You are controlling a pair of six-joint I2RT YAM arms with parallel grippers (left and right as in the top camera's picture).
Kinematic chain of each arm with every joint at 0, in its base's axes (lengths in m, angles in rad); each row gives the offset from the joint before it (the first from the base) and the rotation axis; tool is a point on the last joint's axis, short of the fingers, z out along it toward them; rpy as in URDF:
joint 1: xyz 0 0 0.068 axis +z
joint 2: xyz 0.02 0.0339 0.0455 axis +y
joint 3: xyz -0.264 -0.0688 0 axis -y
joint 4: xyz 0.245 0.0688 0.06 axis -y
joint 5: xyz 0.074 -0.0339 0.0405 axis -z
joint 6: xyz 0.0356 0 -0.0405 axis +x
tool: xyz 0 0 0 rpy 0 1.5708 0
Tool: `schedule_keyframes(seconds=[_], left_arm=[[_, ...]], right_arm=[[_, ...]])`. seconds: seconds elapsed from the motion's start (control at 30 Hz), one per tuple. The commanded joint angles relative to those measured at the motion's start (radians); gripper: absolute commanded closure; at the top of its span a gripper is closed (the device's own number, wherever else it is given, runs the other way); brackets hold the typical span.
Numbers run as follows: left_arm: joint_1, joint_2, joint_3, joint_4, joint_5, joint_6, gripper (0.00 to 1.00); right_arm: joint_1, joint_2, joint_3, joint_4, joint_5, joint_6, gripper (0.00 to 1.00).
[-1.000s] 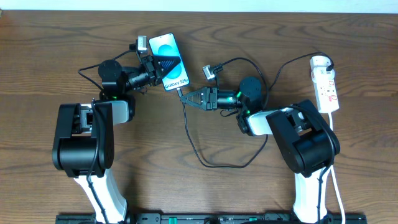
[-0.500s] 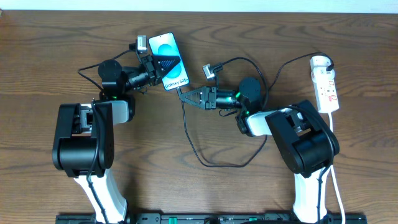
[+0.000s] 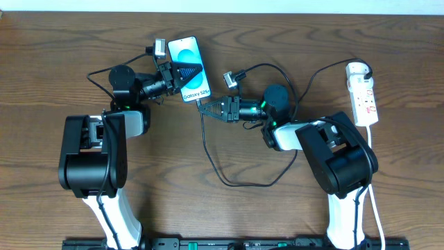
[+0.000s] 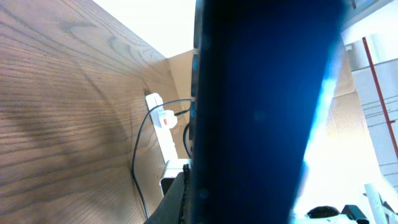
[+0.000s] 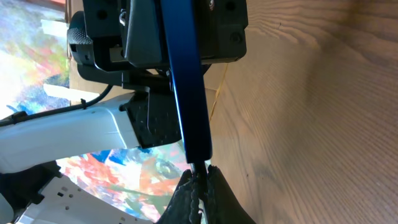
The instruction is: Plug charger to phone and switch on socket
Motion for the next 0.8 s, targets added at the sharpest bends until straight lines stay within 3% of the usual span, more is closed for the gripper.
schedule_keyframes(seconds=[0.0,0.5,0.73,0.77], left_arm=[[-0.054,-0.007,0.004,0.013,0.169,-0.006,0.93],[-0.054,-0.007,0.003,0.013,0.169,-0.004,0.93],[-0.043,-0.007,0.003,0.012,0.138,0.008,0.93],[-0.039,-0.007,0.003,0.012,0.133,0.008,0.93]], right_arm=[[-0.010,0.003,0.052,-0.004,0.232,-0.015,0.99],[-0.010,0.003,0.052,-0.003,0.257,-0.032,0.99],[-0.011,0.003,0.052,0.013,0.102,-0.111,0.99],[-0.011,0.003,0.052,0.012,0.074,-0.119,0.95]])
